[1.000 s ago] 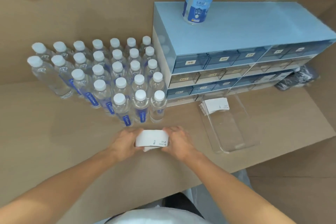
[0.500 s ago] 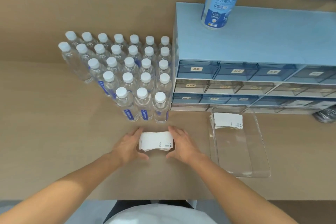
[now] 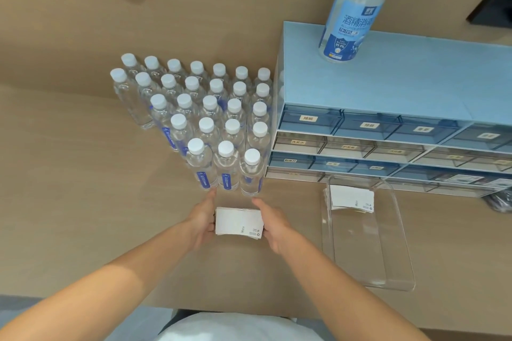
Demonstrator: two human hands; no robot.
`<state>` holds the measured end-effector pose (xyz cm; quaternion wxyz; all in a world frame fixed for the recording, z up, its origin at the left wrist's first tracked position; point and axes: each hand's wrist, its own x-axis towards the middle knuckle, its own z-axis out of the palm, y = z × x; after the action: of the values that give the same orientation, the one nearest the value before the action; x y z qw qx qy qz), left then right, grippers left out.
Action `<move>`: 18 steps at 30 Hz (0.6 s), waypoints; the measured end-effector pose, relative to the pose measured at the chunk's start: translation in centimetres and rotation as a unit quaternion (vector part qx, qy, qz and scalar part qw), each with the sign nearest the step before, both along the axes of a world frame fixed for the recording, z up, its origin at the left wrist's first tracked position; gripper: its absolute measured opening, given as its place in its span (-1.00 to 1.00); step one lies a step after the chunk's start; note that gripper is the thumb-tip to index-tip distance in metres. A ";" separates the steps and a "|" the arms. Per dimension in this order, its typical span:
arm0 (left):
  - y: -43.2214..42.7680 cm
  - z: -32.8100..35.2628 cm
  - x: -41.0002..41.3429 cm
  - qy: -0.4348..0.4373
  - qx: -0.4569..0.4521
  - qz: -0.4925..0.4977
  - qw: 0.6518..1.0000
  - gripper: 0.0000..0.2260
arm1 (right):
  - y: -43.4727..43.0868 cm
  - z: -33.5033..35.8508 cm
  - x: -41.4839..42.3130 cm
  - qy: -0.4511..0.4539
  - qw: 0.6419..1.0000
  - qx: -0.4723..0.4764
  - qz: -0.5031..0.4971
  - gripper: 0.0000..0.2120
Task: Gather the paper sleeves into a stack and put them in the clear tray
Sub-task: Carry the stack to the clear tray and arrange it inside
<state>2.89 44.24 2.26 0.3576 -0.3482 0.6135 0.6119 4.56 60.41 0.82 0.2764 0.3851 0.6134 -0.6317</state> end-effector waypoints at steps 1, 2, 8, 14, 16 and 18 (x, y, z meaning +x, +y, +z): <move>-0.1 -0.1 -0.1 -0.002 -0.001 -0.005 1.000 -0.26 | -0.3 0.5 0.1 -0.006 1.000 0.007 0.004 -0.32; -0.4 0.0 -0.1 -0.001 -0.006 -0.002 1.000 -0.26 | -0.4 0.8 0.1 -0.013 1.000 0.015 0.001 -0.31; -1.7 -0.5 0.0 -0.012 0.021 -0.018 1.000 -0.22 | -0.7 0.8 0.5 -0.020 0.998 0.010 -0.060 -0.59; -2.8 -0.1 -0.1 0.000 0.034 -0.047 0.998 -0.21 | -1.1 1.0 0.6 -0.014 1.000 -0.003 -0.022 -0.58; -3.3 -0.2 0.1 0.065 -0.056 -0.125 0.988 -0.32 | -0.8 0.9 0.6 0.025 0.998 0.057 0.033 -0.64; -3.6 0.5 0.5 0.182 -0.152 -0.277 0.931 -0.59 | -0.7 0.9 0.7 0.093 0.975 0.154 0.132 -0.57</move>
<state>3.42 40.66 2.75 0.3375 -0.0976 0.8259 0.4410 5.29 59.68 1.72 0.2367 0.2786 0.7715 -0.5206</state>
